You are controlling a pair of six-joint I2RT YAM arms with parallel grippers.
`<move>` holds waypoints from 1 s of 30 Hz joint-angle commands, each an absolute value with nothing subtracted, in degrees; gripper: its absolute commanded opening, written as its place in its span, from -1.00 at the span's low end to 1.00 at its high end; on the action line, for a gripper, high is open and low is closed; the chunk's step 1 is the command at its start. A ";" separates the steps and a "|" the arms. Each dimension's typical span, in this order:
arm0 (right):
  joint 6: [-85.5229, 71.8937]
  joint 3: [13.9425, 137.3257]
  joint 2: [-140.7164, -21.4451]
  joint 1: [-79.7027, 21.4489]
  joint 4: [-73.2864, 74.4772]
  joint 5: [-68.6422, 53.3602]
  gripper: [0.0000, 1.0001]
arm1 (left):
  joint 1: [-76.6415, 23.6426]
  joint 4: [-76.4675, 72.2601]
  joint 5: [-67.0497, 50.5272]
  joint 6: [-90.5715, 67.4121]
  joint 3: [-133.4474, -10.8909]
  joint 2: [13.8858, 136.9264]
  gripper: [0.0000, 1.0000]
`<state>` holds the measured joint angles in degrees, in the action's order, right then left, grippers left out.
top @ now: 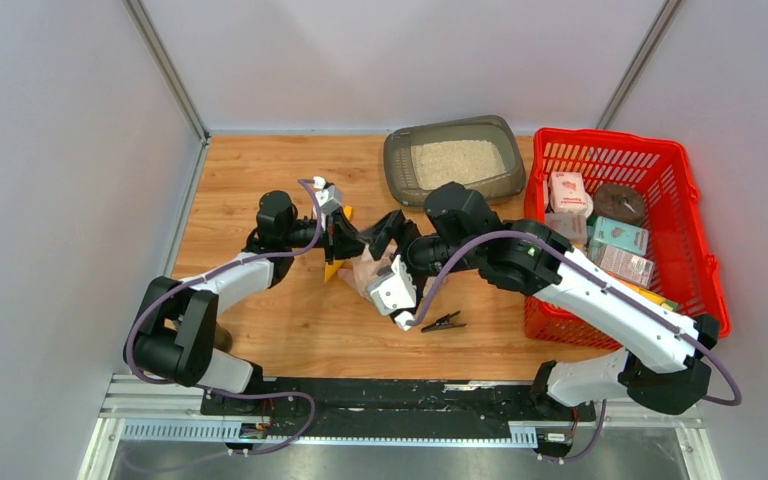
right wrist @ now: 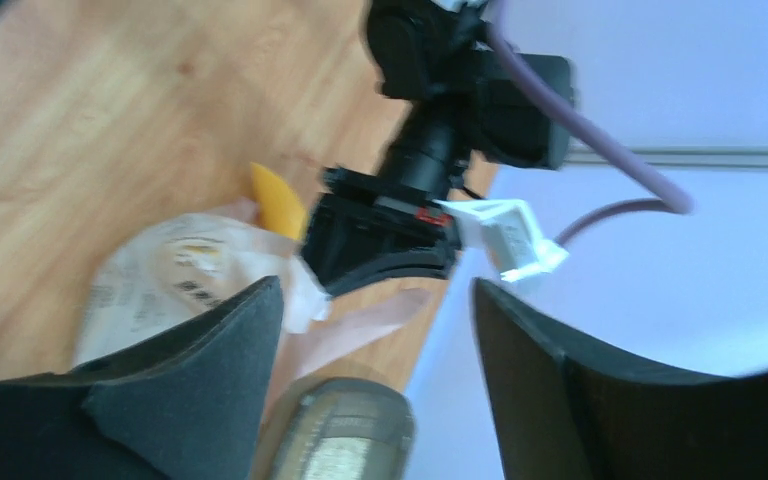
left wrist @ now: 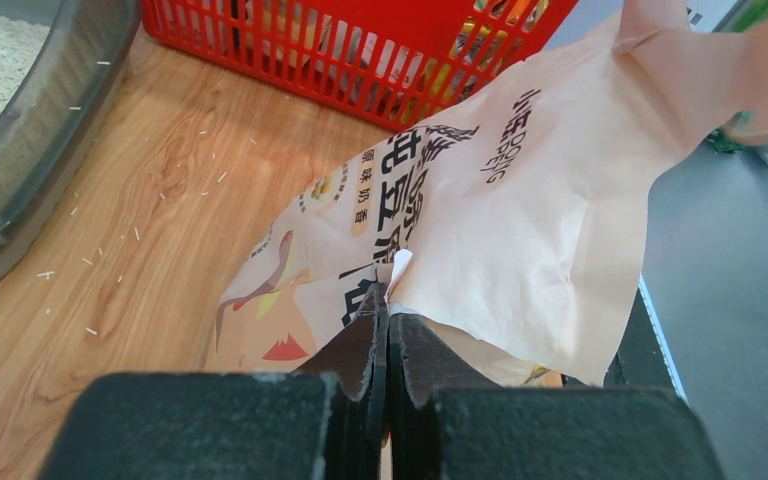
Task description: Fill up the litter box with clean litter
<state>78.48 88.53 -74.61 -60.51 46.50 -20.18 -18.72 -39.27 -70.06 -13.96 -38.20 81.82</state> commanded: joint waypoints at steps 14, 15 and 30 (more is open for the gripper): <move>55.21 79.84 -79.55 -57.22 60.75 -31.30 -0.87 | -18.37 -40.96 -72.95 -18.98 -42.01 81.74 -1.00; 54.50 77.46 -78.32 -57.39 58.73 -29.11 -0.88 | -18.37 -40.96 -73.04 -19.33 -42.19 81.83 -1.00; 47.10 65.99 -71.11 -59.24 32.66 -15.63 -0.93 | -18.37 -41.22 -72.16 -24.96 -44.12 82.71 -1.00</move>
